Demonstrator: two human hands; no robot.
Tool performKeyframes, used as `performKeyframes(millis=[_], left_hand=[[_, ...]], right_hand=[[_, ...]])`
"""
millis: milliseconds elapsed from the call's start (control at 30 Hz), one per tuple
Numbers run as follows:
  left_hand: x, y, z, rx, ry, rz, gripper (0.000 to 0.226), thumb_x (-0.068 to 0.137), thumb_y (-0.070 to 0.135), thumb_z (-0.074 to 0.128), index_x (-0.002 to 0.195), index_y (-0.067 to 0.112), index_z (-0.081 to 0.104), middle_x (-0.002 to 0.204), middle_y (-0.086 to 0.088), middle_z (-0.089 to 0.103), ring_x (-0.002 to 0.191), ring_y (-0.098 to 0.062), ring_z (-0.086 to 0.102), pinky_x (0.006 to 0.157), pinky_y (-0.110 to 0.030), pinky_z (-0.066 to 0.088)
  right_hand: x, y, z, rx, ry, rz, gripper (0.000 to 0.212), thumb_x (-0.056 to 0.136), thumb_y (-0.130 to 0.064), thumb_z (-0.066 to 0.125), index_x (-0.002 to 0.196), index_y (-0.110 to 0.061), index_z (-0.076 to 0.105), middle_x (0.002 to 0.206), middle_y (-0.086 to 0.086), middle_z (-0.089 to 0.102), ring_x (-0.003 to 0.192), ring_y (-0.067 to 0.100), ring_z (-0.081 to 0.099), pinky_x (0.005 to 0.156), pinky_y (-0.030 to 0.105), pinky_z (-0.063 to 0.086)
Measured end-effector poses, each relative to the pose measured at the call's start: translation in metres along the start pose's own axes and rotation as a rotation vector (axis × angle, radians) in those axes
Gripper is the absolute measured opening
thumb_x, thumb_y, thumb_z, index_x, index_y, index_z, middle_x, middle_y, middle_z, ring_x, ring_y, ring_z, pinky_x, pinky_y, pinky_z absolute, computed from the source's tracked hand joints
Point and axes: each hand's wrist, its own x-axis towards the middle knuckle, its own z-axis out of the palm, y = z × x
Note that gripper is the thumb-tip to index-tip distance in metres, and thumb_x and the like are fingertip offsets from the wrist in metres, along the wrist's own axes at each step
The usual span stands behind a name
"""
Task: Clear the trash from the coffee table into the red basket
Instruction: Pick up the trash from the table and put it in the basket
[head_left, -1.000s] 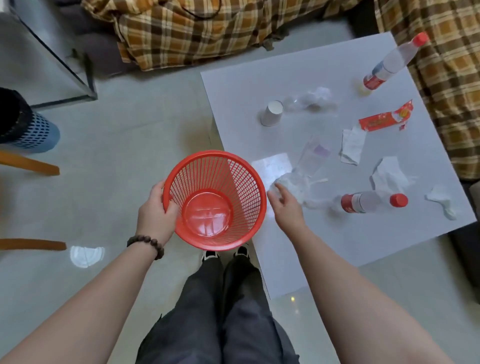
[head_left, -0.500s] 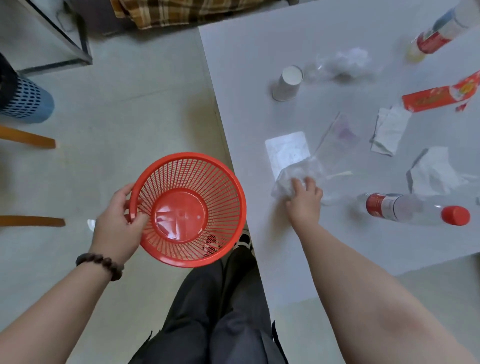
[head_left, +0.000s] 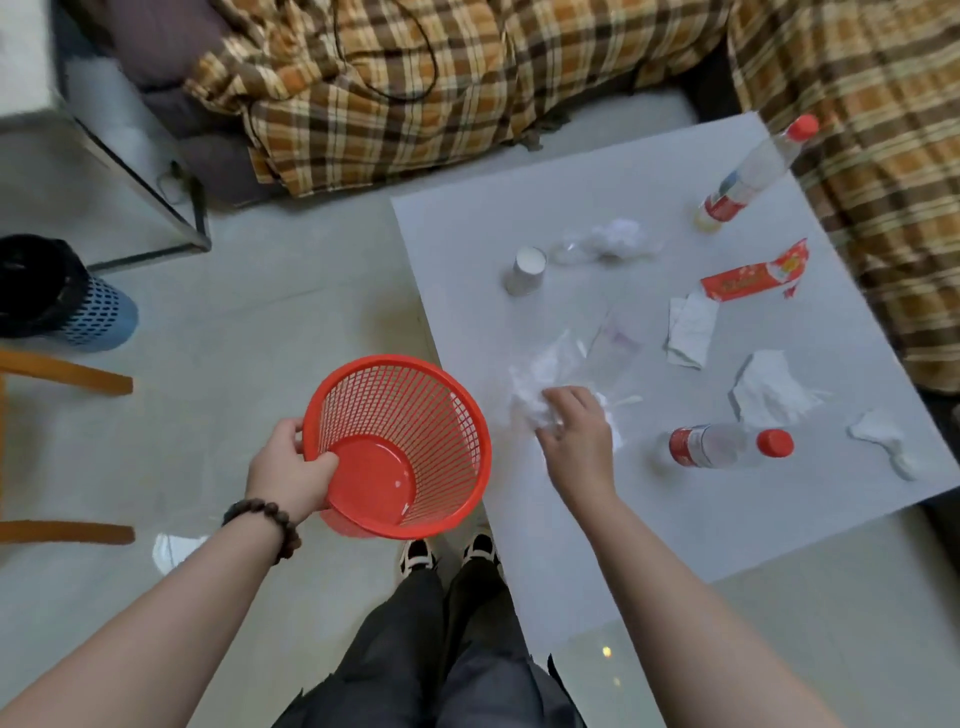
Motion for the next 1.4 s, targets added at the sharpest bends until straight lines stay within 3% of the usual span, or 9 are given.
performKeyframes(millis=[100, 200, 333, 500, 733, 967, 1167, 1300, 1400], left_hand=[[-0.017, 0.02, -0.002, 0.043, -0.033, 0.082, 0.039, 0.078, 0.005, 0.06, 0.115, 0.019, 0.059, 0.095, -0.001, 0.067, 0.093, -0.032, 0.068, 0.082, -0.048, 0.057], [-0.035, 0.034, -0.001, 0.023, -0.097, 0.138, 0.041, 0.079, 0.002, 0.059, 0.116, 0.018, 0.059, 0.095, 0.0, 0.066, 0.091, -0.033, 0.068, 0.08, -0.052, 0.057], [-0.05, 0.043, -0.001, -0.018, -0.138, 0.164, 0.03, 0.079, 0.002, 0.056, 0.093, 0.028, 0.057, 0.089, 0.001, 0.07, 0.084, -0.032, 0.07, 0.074, -0.052, 0.059], [-0.054, 0.048, -0.004, -0.101, -0.125, 0.158, 0.037, 0.083, 0.004, 0.056, 0.112, 0.025, 0.06, 0.091, -0.003, 0.074, 0.077, -0.029, 0.072, 0.055, -0.042, 0.062], [-0.049, 0.048, 0.002, -0.118, -0.06, 0.14, 0.034, 0.083, 0.004, 0.057, 0.107, 0.029, 0.056, 0.095, -0.008, 0.073, 0.079, -0.033, 0.072, 0.068, -0.051, 0.061], [-0.036, 0.049, 0.009, -0.117, -0.032, 0.111, 0.035, 0.083, 0.006, 0.058, 0.111, 0.026, 0.054, 0.102, -0.011, 0.072, 0.084, -0.035, 0.071, 0.077, -0.055, 0.059], [-0.017, 0.045, 0.01, -0.125, 0.013, 0.091, 0.033, 0.086, 0.002, 0.056, 0.103, 0.031, 0.059, 0.099, -0.005, 0.072, 0.077, -0.033, 0.073, 0.066, -0.053, 0.061], [0.0, 0.027, 0.007, -0.13, 0.036, 0.072, 0.05, 0.088, 0.002, 0.058, 0.085, 0.052, 0.063, 0.082, 0.005, 0.075, 0.067, -0.019, 0.075, 0.052, -0.039, 0.06], [0.01, 0.011, 0.007, -0.116, 0.097, 0.057, 0.052, 0.088, -0.007, 0.058, 0.09, 0.045, 0.062, 0.086, 0.005, 0.068, 0.059, -0.001, 0.071, 0.044, -0.024, 0.056]], right_hand=[[-0.014, -0.044, -0.002, 0.054, -0.079, -0.134, 0.037, 0.068, 0.009, 0.062, 0.1, -0.009, 0.067, 0.099, 0.001, 0.057, 0.094, 0.021, 0.054, 0.078, 0.024, 0.043], [-0.025, -0.072, 0.005, 0.034, -0.205, -0.237, 0.038, 0.068, 0.007, 0.059, 0.102, -0.009, 0.067, 0.103, 0.005, 0.06, 0.098, 0.024, 0.054, 0.083, 0.034, 0.047], [-0.027, -0.084, 0.016, -0.041, -0.348, -0.231, 0.039, 0.075, 0.002, 0.056, 0.111, -0.011, 0.063, 0.114, 0.007, 0.058, 0.109, 0.027, 0.051, 0.092, 0.037, 0.04], [-0.023, -0.08, 0.022, -0.148, -0.458, -0.217, 0.059, 0.079, -0.015, 0.065, 0.136, -0.022, 0.048, 0.142, 0.006, 0.044, 0.129, 0.029, 0.039, 0.111, 0.038, 0.026], [-0.021, -0.068, 0.009, -0.007, -0.233, -0.128, 0.061, 0.079, -0.022, 0.07, 0.136, -0.021, 0.048, 0.143, 0.008, 0.041, 0.133, 0.024, 0.033, 0.113, 0.036, 0.027], [-0.005, 0.027, -0.016, -0.163, -0.116, 0.245, 0.066, 0.083, -0.032, 0.067, 0.141, -0.018, 0.04, 0.149, 0.011, 0.034, 0.141, 0.028, 0.021, 0.115, 0.039, 0.021], [0.031, 0.124, -0.01, -0.316, -0.208, 0.408, 0.056, 0.085, -0.023, 0.058, 0.137, -0.012, 0.04, 0.143, 0.014, 0.04, 0.137, 0.03, 0.028, 0.111, 0.037, 0.026], [0.064, 0.164, 0.006, -0.372, -0.132, 0.383, 0.048, 0.088, -0.006, 0.046, 0.135, -0.013, 0.042, 0.148, 0.015, 0.033, 0.137, 0.034, 0.026, 0.108, 0.04, 0.029], [0.074, 0.182, 0.019, -0.417, -0.11, 0.335, 0.038, 0.088, -0.006, 0.045, 0.125, -0.014, 0.049, 0.142, 0.015, 0.039, 0.133, 0.033, 0.03, 0.104, 0.043, 0.035]])
